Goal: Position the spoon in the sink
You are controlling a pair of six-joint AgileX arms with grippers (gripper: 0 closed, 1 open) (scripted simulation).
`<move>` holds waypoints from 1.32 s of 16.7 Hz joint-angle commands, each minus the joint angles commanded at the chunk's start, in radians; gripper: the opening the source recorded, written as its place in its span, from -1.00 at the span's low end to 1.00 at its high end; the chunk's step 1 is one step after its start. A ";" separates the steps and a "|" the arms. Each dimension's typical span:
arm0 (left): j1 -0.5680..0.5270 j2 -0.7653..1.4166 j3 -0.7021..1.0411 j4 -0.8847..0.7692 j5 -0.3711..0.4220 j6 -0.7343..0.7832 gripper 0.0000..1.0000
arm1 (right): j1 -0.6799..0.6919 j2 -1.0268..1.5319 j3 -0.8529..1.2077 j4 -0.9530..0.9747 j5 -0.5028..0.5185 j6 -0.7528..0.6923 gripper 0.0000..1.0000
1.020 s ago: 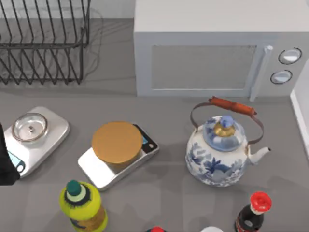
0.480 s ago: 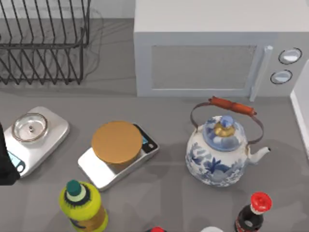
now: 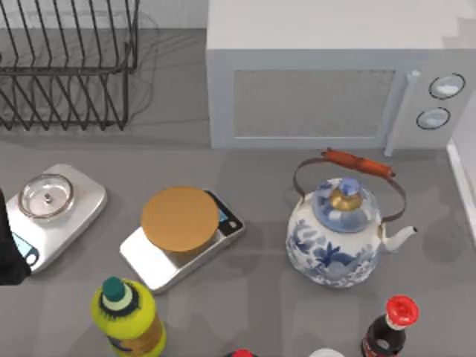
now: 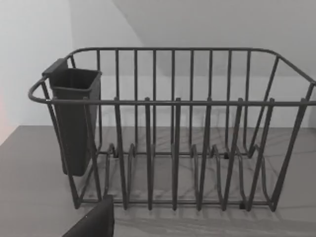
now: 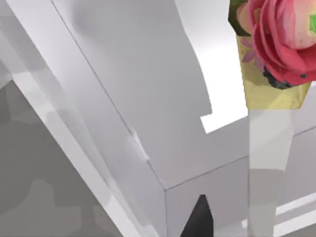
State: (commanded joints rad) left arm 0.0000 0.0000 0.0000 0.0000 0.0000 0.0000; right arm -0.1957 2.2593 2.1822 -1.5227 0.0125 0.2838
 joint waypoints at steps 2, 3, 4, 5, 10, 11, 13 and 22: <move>0.000 0.000 0.000 0.000 0.000 0.000 1.00 | 0.009 0.137 0.212 -0.056 0.000 0.008 -1.00; 0.000 0.000 0.000 0.000 0.000 0.000 1.00 | 0.014 0.199 0.308 -0.081 0.001 0.012 -1.00; 0.000 0.000 0.000 0.000 0.000 0.000 1.00 | 0.018 0.256 0.395 -0.103 0.001 0.015 -1.00; 0.000 0.000 0.000 0.000 0.000 0.000 1.00 | 0.022 0.307 0.472 -0.122 0.001 0.018 -1.00; 0.000 0.000 0.000 0.000 0.000 0.000 1.00 | 0.036 0.470 0.700 -0.176 0.003 0.028 -1.00; 0.000 0.000 0.000 0.000 0.000 0.000 1.00 | 0.037 0.480 0.715 -0.179 0.003 0.028 -1.00; 0.000 0.000 0.000 0.000 0.000 0.000 1.00 | 0.038 0.484 0.720 -0.180 0.003 0.029 -1.00; 0.000 0.000 0.000 0.000 0.000 0.000 1.00 | 0.036 0.424 0.547 -0.057 0.002 0.029 -1.00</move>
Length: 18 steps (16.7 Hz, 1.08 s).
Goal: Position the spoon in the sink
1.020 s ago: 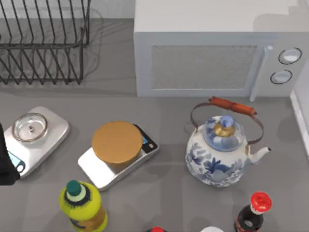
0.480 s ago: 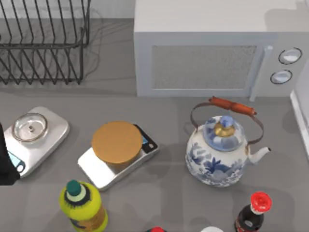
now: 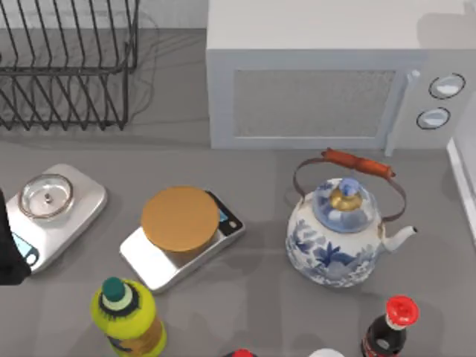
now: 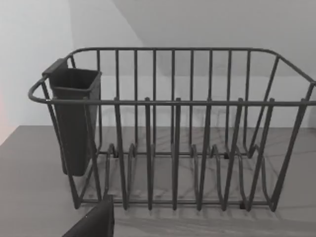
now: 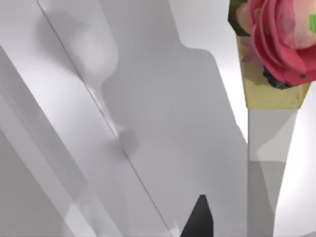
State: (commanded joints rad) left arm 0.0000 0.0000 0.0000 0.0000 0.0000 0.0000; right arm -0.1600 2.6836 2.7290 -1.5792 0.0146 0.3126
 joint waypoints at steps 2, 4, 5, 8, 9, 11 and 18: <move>0.000 0.000 0.000 0.000 0.000 0.000 1.00 | 0.002 -0.029 -0.115 0.068 0.000 0.000 -1.00; 0.000 0.000 0.000 0.000 0.000 0.000 1.00 | 0.004 -0.054 -0.208 0.130 -0.001 0.000 -1.00; 0.000 0.000 0.000 0.000 0.000 0.000 1.00 | 0.004 -0.064 -0.238 0.154 -0.001 0.001 -1.00; 0.000 0.000 0.000 0.000 0.000 0.000 1.00 | 0.004 -0.074 -0.268 0.180 -0.001 0.001 -1.00; 0.000 0.000 0.000 0.000 0.000 0.000 1.00 | 0.004 -0.074 -0.268 0.180 -0.001 0.001 -1.00; 0.000 0.000 0.000 0.000 0.000 0.000 1.00 | 0.004 -0.074 -0.268 0.180 -0.001 0.001 -1.00; 0.000 0.000 0.000 0.000 0.000 0.000 1.00 | 0.004 -0.074 -0.268 0.180 -0.001 0.001 0.06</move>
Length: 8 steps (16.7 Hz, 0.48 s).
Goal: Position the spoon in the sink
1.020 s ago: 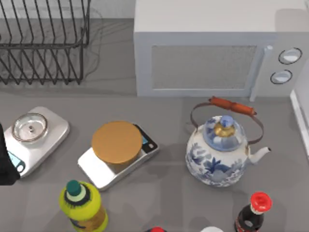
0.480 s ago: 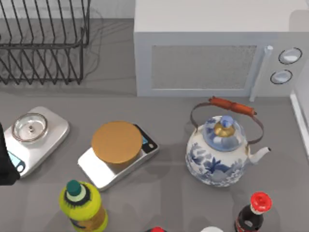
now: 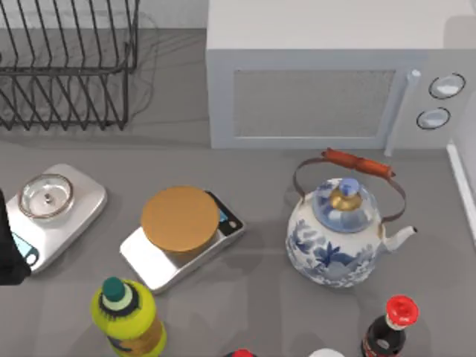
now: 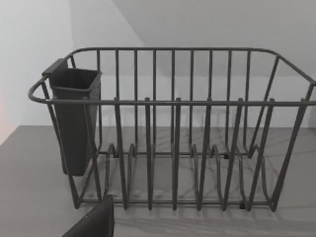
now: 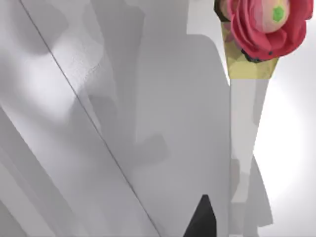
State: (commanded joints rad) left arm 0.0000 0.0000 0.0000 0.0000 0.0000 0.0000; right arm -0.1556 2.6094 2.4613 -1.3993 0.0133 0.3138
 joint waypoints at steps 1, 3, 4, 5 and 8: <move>0.000 0.000 0.000 0.000 0.000 0.000 1.00 | 0.000 0.000 0.000 0.000 0.000 0.000 0.21; 0.000 0.000 0.000 0.000 0.000 0.000 1.00 | 0.000 0.000 0.000 0.000 0.000 0.000 0.51; 0.000 0.000 0.000 0.000 0.000 0.000 1.00 | 0.000 0.000 0.000 0.000 0.000 0.000 0.66; 0.000 0.000 0.000 0.000 0.000 0.000 1.00 | 0.000 0.000 0.000 0.000 0.000 0.000 0.81; 0.000 0.000 0.000 0.000 0.000 0.000 1.00 | 0.000 0.000 0.000 0.000 0.000 0.000 1.00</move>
